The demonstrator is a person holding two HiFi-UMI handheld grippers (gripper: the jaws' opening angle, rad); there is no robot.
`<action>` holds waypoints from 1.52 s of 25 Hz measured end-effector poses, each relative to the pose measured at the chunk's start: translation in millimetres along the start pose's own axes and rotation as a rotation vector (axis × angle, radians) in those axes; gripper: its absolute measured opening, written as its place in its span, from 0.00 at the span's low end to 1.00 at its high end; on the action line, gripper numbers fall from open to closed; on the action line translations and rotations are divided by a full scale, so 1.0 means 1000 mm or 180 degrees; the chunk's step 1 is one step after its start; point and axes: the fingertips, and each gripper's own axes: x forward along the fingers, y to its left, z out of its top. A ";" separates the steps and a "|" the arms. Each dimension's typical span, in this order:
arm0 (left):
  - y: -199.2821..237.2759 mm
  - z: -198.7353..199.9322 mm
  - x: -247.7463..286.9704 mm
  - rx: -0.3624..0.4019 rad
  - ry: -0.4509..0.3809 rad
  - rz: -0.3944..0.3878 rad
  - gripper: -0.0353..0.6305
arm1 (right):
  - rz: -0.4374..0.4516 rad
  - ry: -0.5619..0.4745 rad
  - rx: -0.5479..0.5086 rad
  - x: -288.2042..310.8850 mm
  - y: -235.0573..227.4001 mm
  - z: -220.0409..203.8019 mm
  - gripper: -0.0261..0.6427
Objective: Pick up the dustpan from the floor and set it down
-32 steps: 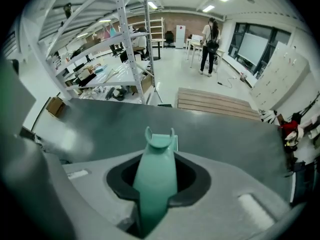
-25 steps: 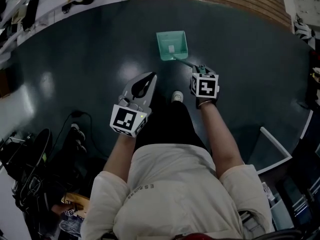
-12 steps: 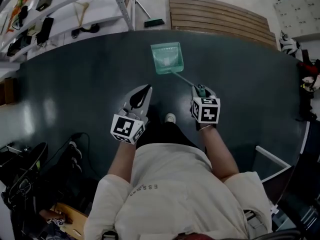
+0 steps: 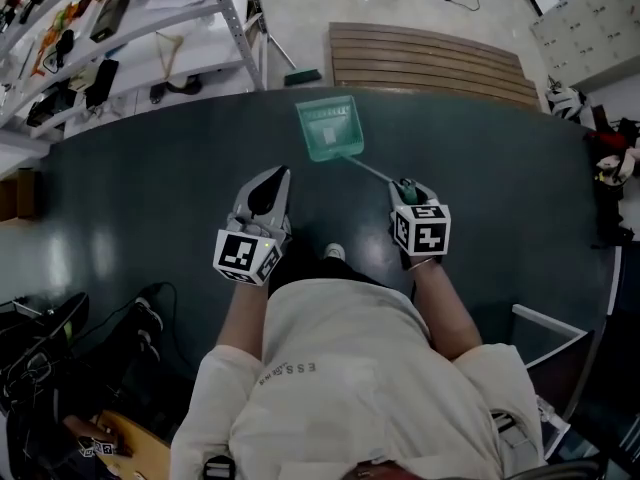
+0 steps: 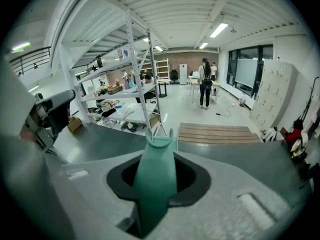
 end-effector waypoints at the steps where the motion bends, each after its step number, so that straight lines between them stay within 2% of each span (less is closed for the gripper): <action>1: -0.003 0.004 -0.001 0.0039 -0.0035 0.0003 0.07 | -0.0002 -0.0032 -0.0016 -0.003 -0.002 0.001 0.15; 10: -0.009 0.010 -0.011 0.0037 -0.0076 0.0024 0.07 | -0.0001 -0.0035 -0.0066 -0.012 -0.003 -0.003 0.15; 14: -0.002 0.006 -0.011 0.0337 0.0001 0.0114 0.07 | 0.0018 0.0028 -0.0051 -0.004 0.001 -0.002 0.15; 15: 0.001 0.006 -0.010 0.0340 0.0009 0.0121 0.07 | 0.0022 0.0044 -0.0057 0.000 0.003 -0.001 0.15; 20: 0.020 0.004 -0.002 0.0175 0.0028 0.0116 0.07 | 0.0041 0.0183 -0.0099 0.022 0.015 0.000 0.15; 26: 0.052 0.012 0.018 -0.0068 -0.0117 0.0089 0.07 | 0.0007 0.0367 -0.0104 0.068 0.023 0.009 0.15; 30: 0.081 0.004 0.037 -0.0087 -0.0102 0.0083 0.07 | -0.0039 0.0514 -0.0103 0.111 0.028 0.015 0.15; 33: 0.109 -0.007 0.047 -0.0066 -0.0068 0.0189 0.07 | -0.0067 0.0643 -0.0083 0.148 0.029 0.018 0.15; 38: 0.158 -0.029 0.057 -0.0195 0.0086 0.0388 0.07 | -0.0140 0.0889 -0.0047 0.211 0.032 0.018 0.15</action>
